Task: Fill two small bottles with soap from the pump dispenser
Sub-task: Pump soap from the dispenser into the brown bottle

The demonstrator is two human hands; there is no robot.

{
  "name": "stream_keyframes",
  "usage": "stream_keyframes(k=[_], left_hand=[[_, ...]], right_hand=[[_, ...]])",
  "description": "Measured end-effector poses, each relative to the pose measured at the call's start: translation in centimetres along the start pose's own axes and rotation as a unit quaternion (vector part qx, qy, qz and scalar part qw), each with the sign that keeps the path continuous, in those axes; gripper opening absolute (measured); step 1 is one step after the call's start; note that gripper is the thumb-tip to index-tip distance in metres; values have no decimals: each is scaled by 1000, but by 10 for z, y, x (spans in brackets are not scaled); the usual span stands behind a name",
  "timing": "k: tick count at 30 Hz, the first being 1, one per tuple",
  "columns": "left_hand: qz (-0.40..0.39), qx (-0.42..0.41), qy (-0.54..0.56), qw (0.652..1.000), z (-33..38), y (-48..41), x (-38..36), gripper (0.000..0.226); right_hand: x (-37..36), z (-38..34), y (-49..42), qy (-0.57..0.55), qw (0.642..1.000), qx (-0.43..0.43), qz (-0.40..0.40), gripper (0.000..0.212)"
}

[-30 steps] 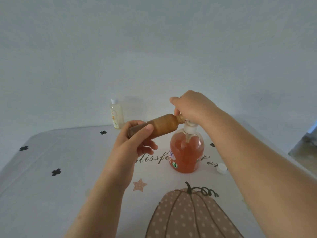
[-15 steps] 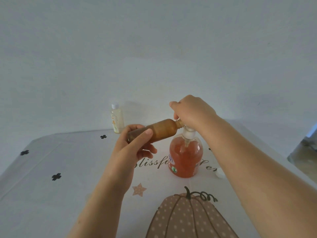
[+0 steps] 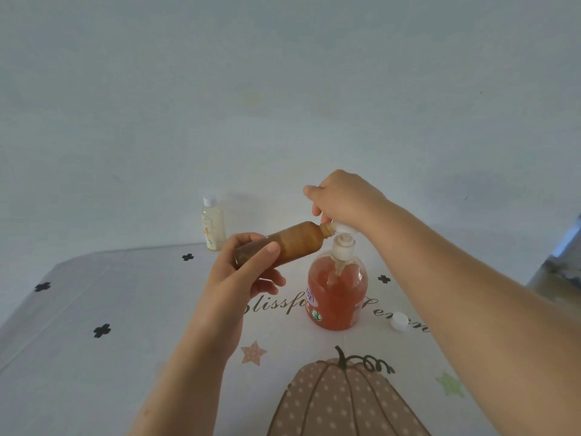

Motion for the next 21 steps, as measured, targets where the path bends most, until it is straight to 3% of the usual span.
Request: stream_keyframes(k=[21], left_hand=[[14, 13, -6, 1000, -7, -4, 3, 29]], right_hand=[[-20, 21, -9, -3, 998, -62, 20, 30]])
Point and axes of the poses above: each hand's wrist, its own y-axis away from the middle knuckle, its own x-axis out of the back of the hand, z = x × y, the point moved 4 cm from there along -y, towards the middle knuckle, and after that the axes turned 2 degrees about -y, right-handed, at the moved point
